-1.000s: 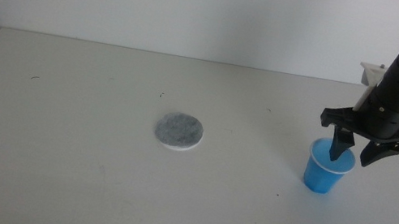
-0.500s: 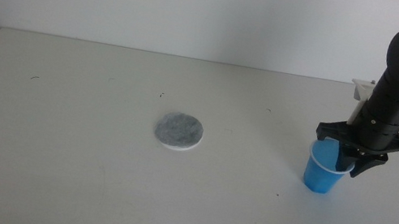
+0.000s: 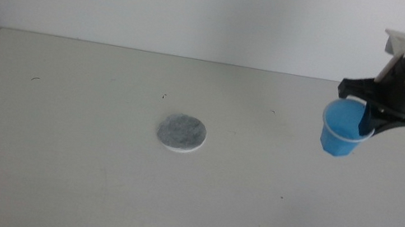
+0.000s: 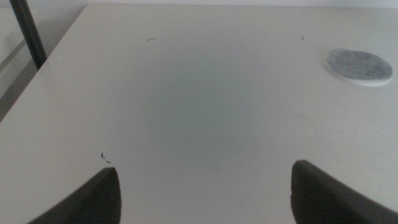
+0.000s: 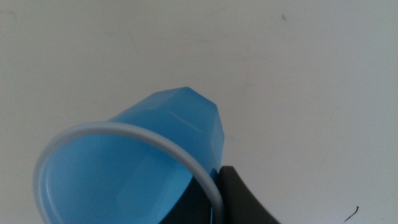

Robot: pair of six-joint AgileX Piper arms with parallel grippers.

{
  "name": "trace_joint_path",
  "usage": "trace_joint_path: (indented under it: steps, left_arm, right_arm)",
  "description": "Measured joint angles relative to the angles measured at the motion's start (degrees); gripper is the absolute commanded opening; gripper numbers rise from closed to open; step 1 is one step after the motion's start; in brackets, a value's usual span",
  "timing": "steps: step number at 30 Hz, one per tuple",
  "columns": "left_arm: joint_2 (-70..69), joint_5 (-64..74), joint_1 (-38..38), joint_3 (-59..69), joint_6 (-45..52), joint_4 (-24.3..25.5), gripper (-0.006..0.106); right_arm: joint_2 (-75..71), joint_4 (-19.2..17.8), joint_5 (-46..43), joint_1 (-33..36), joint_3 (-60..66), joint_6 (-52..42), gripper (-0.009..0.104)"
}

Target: Place an empty cup on a cup mat.

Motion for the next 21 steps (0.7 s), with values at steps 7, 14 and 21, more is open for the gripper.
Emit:
trace_joint_path:
  steps: [7, 14, 21]
  left_arm:
    - [0.0, 0.0, 0.0, 0.0, 0.0, 0.0, 0.105]
    - [0.0, 0.0, 0.0, 0.0, 0.0, 0.0, 0.105]
    - [0.0, 0.0, 0.0, 0.0, 0.0, 0.0, 0.105]
  right_arm:
    - [-1.1, -1.7, 2.0, 5.6, -10.5, 3.7, -0.001]
    - [3.4, -2.6, 2.5, 12.7, -18.5, 7.3, -0.001]
    - [14.3, -2.5, 2.5, 19.6, -30.8, 8.8, -0.001]
